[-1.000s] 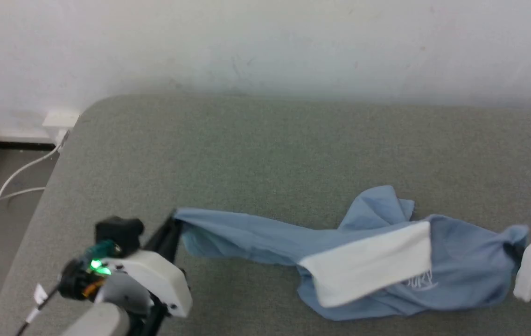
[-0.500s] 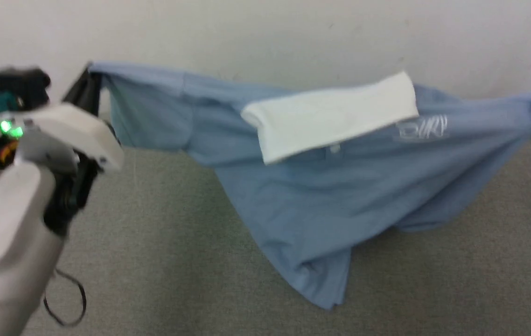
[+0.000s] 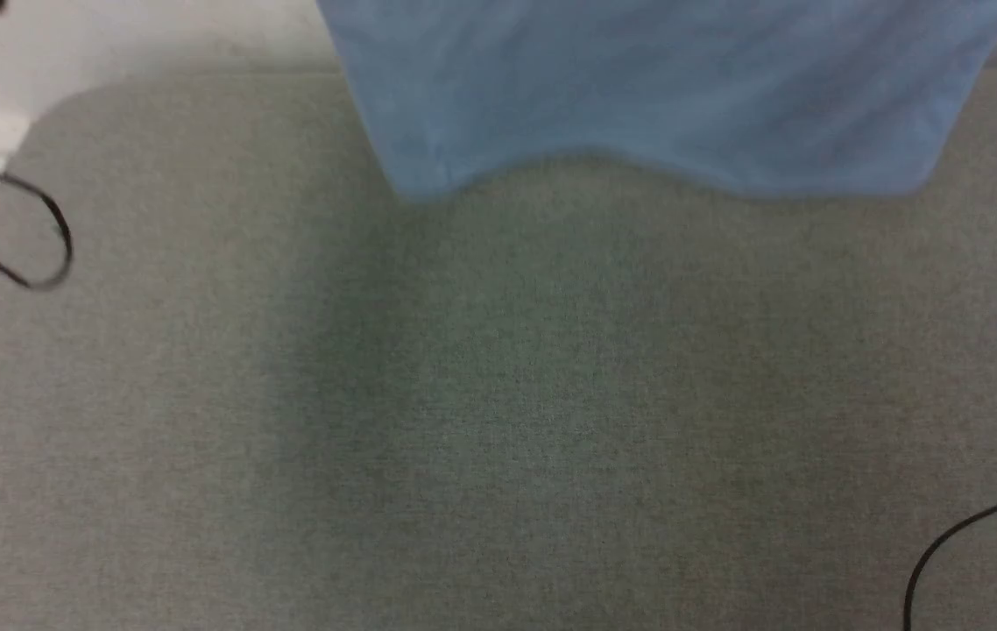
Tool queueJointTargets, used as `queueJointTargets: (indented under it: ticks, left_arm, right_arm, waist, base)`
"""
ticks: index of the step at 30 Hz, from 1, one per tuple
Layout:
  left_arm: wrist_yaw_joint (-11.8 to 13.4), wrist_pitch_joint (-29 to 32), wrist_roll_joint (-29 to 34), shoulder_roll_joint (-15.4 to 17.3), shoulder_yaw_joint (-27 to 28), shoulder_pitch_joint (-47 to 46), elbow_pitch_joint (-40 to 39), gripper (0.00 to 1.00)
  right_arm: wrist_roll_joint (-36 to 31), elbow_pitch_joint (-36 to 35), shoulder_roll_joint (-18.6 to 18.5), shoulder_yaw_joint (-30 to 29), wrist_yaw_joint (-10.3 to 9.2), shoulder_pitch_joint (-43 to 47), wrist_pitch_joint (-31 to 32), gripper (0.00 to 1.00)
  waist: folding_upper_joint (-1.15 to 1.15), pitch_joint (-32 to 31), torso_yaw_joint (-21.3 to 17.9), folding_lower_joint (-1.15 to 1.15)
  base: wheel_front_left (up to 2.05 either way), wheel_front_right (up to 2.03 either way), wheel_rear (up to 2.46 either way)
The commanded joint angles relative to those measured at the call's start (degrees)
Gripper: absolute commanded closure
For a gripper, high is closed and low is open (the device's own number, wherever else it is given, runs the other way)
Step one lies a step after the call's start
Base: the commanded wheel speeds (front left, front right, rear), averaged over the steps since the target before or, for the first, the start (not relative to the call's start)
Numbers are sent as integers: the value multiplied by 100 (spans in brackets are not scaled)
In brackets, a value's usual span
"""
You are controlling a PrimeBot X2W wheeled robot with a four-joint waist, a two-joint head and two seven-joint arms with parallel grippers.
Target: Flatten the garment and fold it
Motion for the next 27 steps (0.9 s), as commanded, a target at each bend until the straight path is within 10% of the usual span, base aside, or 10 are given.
queueJointTargets:
  ticks: [1, 14, 27]
  left_arm:
    - [-39, -191, 84, -24, 55, -418, 200, 100]
    - [-387, -778, 58, -449, 95, -1247, 1537, 100]
    - [-864, -923, -325, -700, 602, 571, 1724, 100]
  right_arm:
    - [-84, 235, -51, 44, -14, -432, -387, 100]
    - [167, 1961, 240, 1091, -14, -1570, -1840, 100]
    - [1296, 2483, 276, 2525, -14, -69, -2519, 100]
  waist:
    - [0, 885, -253, -2]
    - [0, 1611, -333, -2]
    - [0, 795, -151, -2]
  base:
    - [0, 0, 0]
    - [0, 0, 0]
    - [0, 0, 0]
